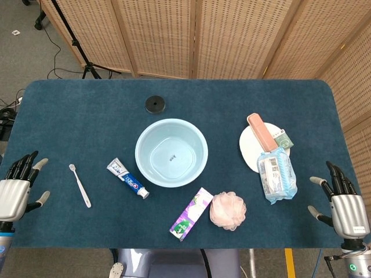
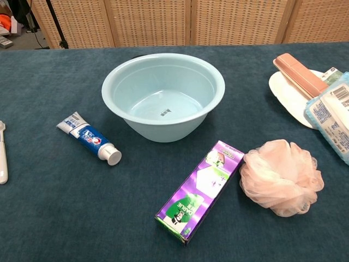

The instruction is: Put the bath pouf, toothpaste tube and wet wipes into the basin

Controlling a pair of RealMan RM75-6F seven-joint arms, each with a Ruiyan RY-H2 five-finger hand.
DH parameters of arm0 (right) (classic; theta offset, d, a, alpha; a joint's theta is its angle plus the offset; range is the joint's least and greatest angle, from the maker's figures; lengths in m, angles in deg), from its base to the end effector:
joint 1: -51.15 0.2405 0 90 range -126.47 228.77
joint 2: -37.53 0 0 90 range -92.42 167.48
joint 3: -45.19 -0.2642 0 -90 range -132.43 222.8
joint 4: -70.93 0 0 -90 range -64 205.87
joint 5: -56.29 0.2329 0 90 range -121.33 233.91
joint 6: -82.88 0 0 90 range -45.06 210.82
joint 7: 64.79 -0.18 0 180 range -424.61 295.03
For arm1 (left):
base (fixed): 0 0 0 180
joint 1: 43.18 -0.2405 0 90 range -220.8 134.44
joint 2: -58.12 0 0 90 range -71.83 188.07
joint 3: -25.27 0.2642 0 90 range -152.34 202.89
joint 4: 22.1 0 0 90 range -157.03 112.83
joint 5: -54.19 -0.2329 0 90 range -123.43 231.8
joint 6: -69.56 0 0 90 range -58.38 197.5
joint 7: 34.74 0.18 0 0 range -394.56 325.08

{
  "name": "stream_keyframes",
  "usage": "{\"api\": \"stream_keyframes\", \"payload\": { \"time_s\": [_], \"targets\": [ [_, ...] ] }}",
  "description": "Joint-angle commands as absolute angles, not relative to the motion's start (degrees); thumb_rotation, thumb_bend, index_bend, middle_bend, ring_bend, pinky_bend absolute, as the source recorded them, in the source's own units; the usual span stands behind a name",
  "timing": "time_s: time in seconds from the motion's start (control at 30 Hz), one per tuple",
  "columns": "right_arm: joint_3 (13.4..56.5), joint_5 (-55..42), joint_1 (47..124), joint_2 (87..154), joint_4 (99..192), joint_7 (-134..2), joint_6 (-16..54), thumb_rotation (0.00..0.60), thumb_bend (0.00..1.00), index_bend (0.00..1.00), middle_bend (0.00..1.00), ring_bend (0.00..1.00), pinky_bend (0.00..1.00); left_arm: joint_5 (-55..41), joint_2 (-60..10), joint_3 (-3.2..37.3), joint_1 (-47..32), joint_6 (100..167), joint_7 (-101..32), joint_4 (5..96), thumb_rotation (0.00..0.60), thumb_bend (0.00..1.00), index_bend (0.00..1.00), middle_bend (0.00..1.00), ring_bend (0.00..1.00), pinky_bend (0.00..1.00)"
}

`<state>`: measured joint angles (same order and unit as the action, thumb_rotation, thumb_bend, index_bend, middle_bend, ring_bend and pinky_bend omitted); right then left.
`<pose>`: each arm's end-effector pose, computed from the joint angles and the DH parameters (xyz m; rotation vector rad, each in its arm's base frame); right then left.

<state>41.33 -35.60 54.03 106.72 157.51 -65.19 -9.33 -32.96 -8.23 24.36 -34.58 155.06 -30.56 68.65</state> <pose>-0.3196 -0.2109 0.1377 1.3689 -0.7757 1.0169 -0.3139 0.2327 0.1250 -1.4727 -0.8228 -0.9026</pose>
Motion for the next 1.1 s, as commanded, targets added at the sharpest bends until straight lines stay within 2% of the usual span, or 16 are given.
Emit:
{"api": "stream_keyframes", "payload": {
  "time_s": [0.03, 0.27, 0.6, 0.7, 0.87, 1.1],
  "targets": [
    [41.6, -35.1, 54.3, 106.2, 158.1, -65.1, -8.2, 0.600, 0.10, 0.29, 0.00, 0.00, 0.17, -33.1, -8.2, 24.3, -34.6, 155.1, -30.6, 68.8, 0.600, 0.26, 0.15, 0.00, 0.00, 0.12],
    [41.9, -33.2, 55.1, 104.8, 160.2, -65.0, -4.6, 0.600, 0.10, 0.29, 0.00, 0.00, 0.17, -33.0, -8.0, 24.2, -34.7, 154.7, -31.1, 68.8, 0.600, 0.26, 0.15, 0.00, 0.00, 0.12],
    [42.9, -33.0, 57.5, 104.0, 171.2, -57.2, 1.1, 0.600, 0.10, 0.27, 0.00, 0.00, 0.17, -33.7, -8.1, 24.8, -34.5, 153.3, -31.3, 69.4, 0.600, 0.26, 0.15, 0.00, 0.00, 0.12],
    [42.9, -32.4, 59.0, 104.8, 173.4, -53.8, 3.6, 0.600, 0.10, 0.23, 0.00, 0.00, 0.17, -34.4, -7.9, 24.9, -34.6, 153.7, -31.8, 69.6, 0.600, 0.26, 0.15, 0.00, 0.00, 0.12],
    [43.0, -29.5, 61.1, 105.9, 176.9, -48.4, 8.4, 0.600, 0.05, 0.09, 0.00, 0.00, 0.15, -34.5, -7.8, 24.9, -34.6, 153.4, -32.5, 69.6, 0.600, 0.26, 0.15, 0.00, 0.00, 0.12],
    [42.8, -24.1, 63.2, 108.2, 181.3, -41.0, 12.3, 0.600, 0.05, 0.06, 0.00, 0.00, 0.14, -34.6, -7.4, 24.9, -34.4, 152.9, -34.1, 69.7, 0.600, 0.26, 0.15, 0.00, 0.00, 0.12]
  ]
}}
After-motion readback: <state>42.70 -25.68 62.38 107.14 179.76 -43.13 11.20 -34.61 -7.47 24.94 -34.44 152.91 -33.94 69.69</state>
